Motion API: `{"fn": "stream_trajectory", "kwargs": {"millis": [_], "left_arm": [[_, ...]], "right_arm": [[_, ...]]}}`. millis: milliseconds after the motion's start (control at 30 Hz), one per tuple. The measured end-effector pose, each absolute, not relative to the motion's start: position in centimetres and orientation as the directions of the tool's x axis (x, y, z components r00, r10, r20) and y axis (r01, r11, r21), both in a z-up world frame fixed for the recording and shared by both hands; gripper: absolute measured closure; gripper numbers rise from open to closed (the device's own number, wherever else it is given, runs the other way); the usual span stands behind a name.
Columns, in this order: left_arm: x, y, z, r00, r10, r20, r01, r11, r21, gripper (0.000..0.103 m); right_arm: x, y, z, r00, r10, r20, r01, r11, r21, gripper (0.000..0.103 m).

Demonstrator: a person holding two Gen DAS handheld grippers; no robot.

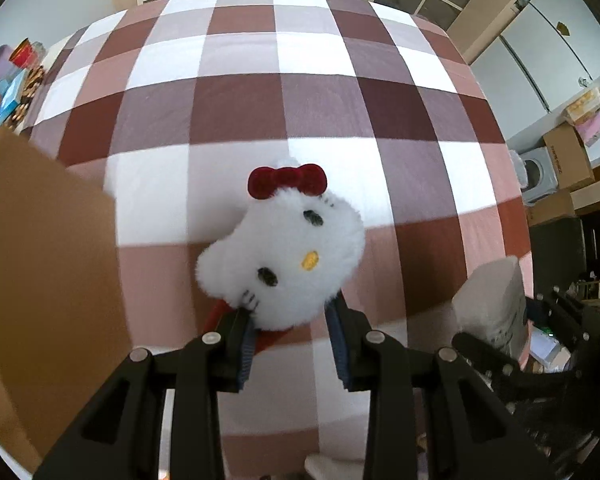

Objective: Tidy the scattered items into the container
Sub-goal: 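Lift and carry the plush with the left gripper while the right carries the swab box to the box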

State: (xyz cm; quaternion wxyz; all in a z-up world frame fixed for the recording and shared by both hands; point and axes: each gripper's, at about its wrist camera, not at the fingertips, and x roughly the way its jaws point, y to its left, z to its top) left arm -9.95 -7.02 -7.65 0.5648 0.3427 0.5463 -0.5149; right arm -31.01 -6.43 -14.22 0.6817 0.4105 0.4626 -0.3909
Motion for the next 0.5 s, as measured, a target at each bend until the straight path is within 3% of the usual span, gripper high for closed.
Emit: {"fn": "stream_trajectory", "kwargs": {"millis": [500], "left_arm": [[-7.3,0.8,-2.8,-0.135,-0.206,-0.969,0.964,0.201,-0.177,0.07]], "right_arm": [[-24.8,-3.1,-8.6,0.272,-0.189,-0.944,0.88,0.446,0.164,0.037]]}}
